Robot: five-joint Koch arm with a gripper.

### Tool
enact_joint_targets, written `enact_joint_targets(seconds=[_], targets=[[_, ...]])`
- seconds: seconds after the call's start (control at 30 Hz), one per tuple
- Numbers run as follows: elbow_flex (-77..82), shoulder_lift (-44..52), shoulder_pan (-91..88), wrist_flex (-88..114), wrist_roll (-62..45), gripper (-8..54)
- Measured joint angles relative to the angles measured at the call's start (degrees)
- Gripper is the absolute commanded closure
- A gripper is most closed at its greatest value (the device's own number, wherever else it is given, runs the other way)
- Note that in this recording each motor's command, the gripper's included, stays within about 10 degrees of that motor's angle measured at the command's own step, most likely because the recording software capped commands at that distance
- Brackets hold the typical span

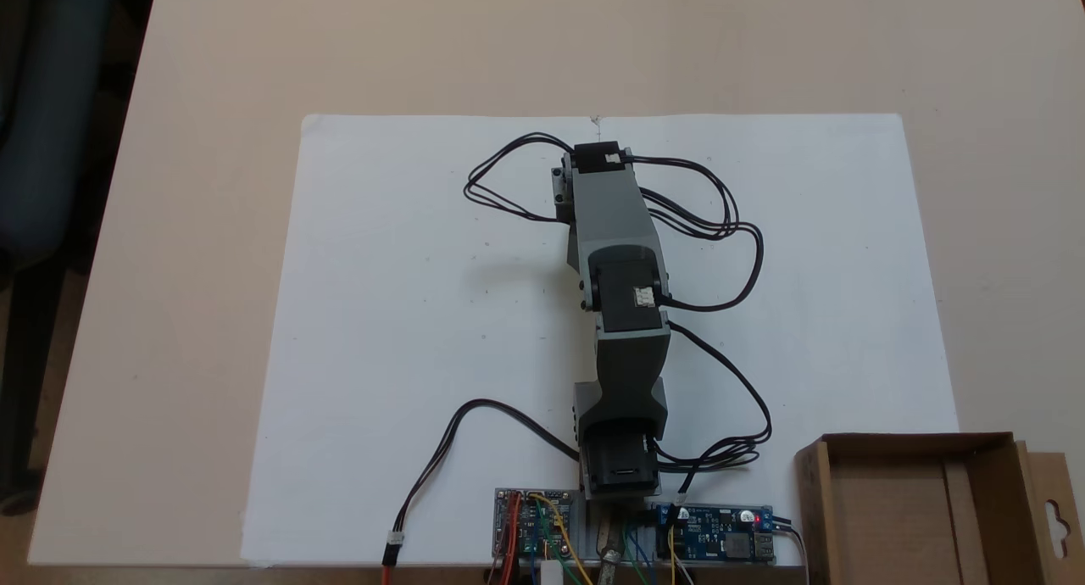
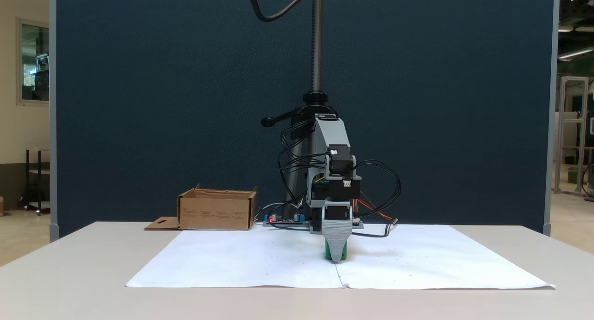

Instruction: Grasp a green dice and put it in the bin.

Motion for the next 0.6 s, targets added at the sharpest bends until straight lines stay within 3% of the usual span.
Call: enact_joint_targets(seconds=[0.33,0.6], targets=[[0.0,0.0,0.88,-0.7,-0.09,8.7],[-0.09,0.0,0.97,-2.02,-0.09,33.2]])
